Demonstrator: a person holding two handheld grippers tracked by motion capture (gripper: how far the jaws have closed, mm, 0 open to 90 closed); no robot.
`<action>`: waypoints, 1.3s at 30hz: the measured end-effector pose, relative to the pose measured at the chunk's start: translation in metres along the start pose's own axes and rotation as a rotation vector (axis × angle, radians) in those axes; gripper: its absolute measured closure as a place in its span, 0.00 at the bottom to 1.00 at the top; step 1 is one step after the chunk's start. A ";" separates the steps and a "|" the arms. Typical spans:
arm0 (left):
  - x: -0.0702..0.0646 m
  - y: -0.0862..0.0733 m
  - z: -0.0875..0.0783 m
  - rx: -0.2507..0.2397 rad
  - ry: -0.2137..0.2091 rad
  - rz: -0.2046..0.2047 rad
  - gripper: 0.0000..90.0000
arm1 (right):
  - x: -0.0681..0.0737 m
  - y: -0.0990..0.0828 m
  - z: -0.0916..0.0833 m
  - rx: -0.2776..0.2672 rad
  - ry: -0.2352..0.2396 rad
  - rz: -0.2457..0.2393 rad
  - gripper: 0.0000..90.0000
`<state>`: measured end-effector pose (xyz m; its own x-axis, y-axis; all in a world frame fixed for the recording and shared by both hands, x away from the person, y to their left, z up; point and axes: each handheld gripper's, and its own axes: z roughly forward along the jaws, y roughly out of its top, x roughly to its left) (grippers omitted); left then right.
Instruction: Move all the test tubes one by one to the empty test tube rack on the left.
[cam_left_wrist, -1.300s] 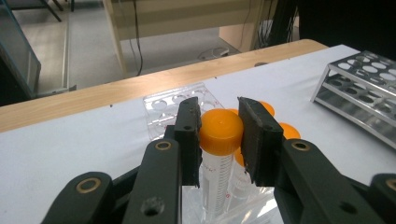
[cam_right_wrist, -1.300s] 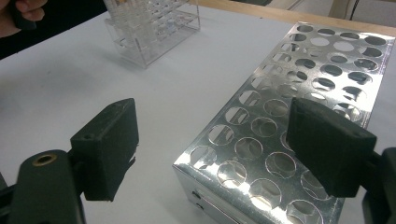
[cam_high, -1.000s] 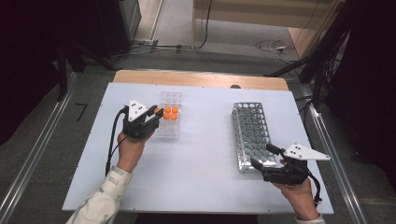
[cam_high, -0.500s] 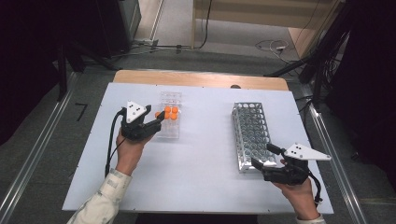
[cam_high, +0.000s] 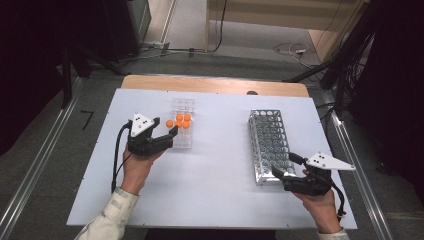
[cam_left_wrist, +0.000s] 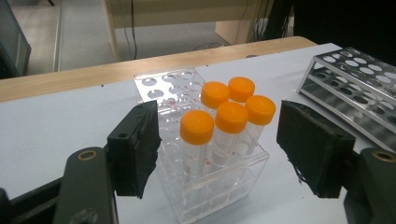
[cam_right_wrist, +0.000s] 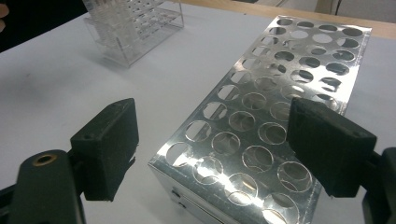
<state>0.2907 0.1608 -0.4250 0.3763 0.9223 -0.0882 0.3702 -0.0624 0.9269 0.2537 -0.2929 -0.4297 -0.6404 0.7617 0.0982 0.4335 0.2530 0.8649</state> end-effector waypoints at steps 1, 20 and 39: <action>0.000 -0.001 -0.001 0.002 -0.002 0.000 0.33 | -0.001 0.000 0.000 0.000 -0.002 0.002 0.17; -0.002 -0.044 -0.027 0.027 0.009 -0.037 0.27 | -0.019 -0.018 0.000 0.022 -0.115 0.015 0.17; -0.003 -0.063 -0.052 0.003 0.068 -0.004 0.26 | -0.027 -0.033 -0.014 0.020 -0.143 0.037 0.17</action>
<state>0.2220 0.1819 -0.4640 0.3162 0.9463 -0.0673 0.3745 -0.0593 0.9253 0.2477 -0.3300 -0.4544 -0.5277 0.8475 0.0580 0.4687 0.2336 0.8519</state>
